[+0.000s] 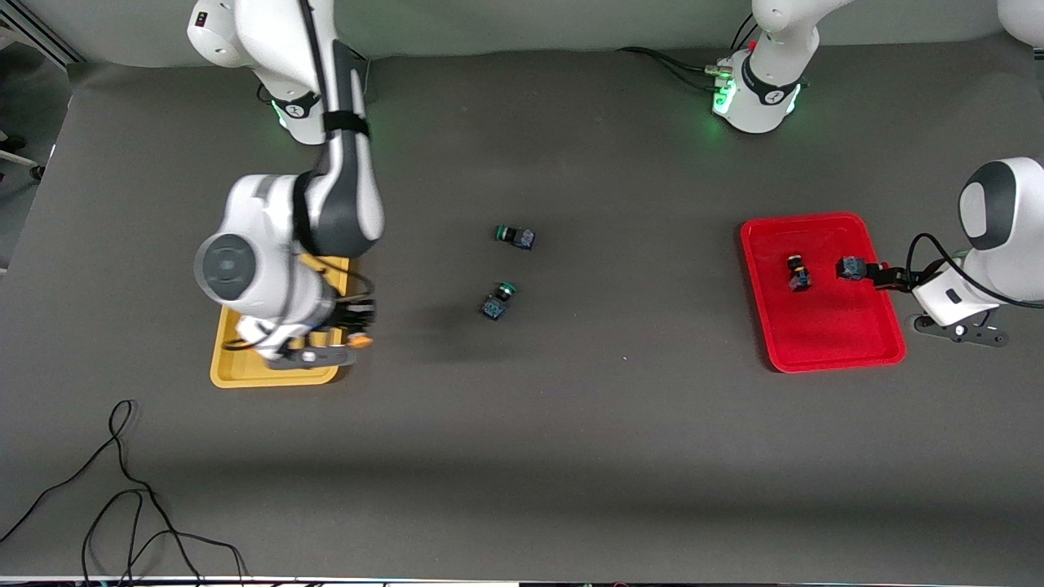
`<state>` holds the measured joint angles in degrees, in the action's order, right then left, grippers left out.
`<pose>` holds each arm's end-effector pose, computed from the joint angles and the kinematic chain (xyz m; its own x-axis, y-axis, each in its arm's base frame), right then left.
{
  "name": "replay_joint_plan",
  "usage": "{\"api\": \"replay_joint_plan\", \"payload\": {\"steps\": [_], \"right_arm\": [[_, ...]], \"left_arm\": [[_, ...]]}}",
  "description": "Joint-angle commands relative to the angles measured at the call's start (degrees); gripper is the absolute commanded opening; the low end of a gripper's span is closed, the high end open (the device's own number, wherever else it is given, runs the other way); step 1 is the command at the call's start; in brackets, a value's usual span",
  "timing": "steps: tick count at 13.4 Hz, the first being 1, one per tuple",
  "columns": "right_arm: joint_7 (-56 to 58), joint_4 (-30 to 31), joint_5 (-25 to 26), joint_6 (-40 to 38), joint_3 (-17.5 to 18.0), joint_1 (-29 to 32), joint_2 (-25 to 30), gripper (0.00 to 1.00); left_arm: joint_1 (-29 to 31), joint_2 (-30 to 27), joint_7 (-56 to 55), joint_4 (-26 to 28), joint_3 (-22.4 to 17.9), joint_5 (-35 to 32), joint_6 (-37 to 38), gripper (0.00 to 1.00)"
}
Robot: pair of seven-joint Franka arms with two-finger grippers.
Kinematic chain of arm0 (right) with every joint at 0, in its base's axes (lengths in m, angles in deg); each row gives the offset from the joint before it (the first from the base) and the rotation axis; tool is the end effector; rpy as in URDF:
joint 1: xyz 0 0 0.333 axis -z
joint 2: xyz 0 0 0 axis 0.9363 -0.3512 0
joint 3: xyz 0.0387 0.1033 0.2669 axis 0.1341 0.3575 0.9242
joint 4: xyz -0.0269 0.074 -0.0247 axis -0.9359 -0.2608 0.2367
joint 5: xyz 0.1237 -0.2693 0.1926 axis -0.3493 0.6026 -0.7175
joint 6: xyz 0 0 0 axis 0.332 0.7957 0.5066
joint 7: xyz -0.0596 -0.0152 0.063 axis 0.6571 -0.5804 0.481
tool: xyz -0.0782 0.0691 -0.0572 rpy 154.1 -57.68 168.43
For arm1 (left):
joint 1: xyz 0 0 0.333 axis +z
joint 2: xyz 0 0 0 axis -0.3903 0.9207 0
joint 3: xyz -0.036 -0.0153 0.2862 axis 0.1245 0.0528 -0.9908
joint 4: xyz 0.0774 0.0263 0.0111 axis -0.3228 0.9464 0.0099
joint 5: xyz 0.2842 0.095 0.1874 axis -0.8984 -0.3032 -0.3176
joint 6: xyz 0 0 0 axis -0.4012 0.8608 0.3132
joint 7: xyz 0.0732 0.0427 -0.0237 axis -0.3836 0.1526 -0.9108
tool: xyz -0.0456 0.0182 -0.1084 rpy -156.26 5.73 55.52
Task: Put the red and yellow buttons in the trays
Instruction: 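Carry the yellow button to the yellow tray while the left gripper lowers red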
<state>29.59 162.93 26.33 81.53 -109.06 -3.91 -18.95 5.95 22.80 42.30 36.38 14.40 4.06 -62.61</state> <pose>0.5494 0.1555 0.3286 0.9893 -0.0043 -0.1456 -0.0028 -0.9999 0.0104 0.5152 0.1140 0.2998 0.9430 -0.2169 -0.2526 -0.2359 -0.9707 -0.0469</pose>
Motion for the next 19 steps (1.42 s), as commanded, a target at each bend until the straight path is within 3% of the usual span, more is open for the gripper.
{"api": "replay_joint_plan", "payload": {"steps": [1, 4, 5, 6, 7, 8, 9, 10, 11, 12, 15, 19], "right_arm": [[6.5, 8.8, -0.8, 6.5, -0.9, 1.8, 0.3, 0.10], [12.2, 11.4, -6.4, 12.4, 8.9, 11.6, -1.8, 0.10], [12.7, 11.3, -6.4, 13.6, 12.1, 14.5, -1.9, 0.10], [12.8, 11.3, -6.4, 14.6, 13.8, 16.3, -2.1, 0.10], [12.7, 11.3, -6.5, 14.8, 14.8, 16.9, -2.5, 0.11], [12.0, 11.3, -6.5, 14.7, 14.9, 16.9, -2.3, 0.36], [11.9, 11.1, -6.4, 14.3, 14.8, 16.9, -1.8, 0.84], [11.9, 10.9, -6.4, 14.1, 14.7, 16.9, -1.4, 0.97], [12.0, 10.8, -6.3, 14.1, 14.3, 16.9, -0.7, 1.00], [12.0, 10.7, -5.8, 14.1, 14.1, 16.8, 0.9, 1.00], [11.6, 9.1, -1.8, 12.1, 8.2, 12.6, 4.5, 1.00], [11.8, 3.0, 4.1, 1.2, -6.8, 2.3, 6.3, 1.00]], "left_arm": [[0.5, 1.1, 0.4, 1.9, -0.2, 0.7, -1.2, 1.00], [0.3, 3.2, 0.9, 4.7, -0.4, -2.2, -9.2, 1.00], [0.1, 3.2, 0.9, 7.1, -0.4, -7.5, -13.7, 1.00], [0.4, 3.2, 0.9, 8.7, -0.4, -12.4, -17.2, 1.00], [0.6, 3.2, 0.9, 9.0, -0.4, -13.0, -17.8, 1.00], [3.0, 3.6, 0.5, 9.1, -0.3, -8.4, -17.6, 1.00], [3.3, 3.5, 2.0, 9.4, 0.4, -5.2, -18.3, 1.00], [1.6, 3.3, 4.3, 9.0, 0.2, -7.8, -18.2, 1.00], [5.4, 4.0, 2.8, 8.3, -0.3, -1.5, -17.0, 1.00], [5.9, 4.1, 9.4, 7.6, 2.7, -0.2, -17.1, 1.00], [4.7, 4.8, 11.3, 5.9, 1.5, 0.3, -15.0, 1.00], [3.2, 4.6, 7.8, 5.3, 1.5, 0.1, -13.4, 1.00]]}}
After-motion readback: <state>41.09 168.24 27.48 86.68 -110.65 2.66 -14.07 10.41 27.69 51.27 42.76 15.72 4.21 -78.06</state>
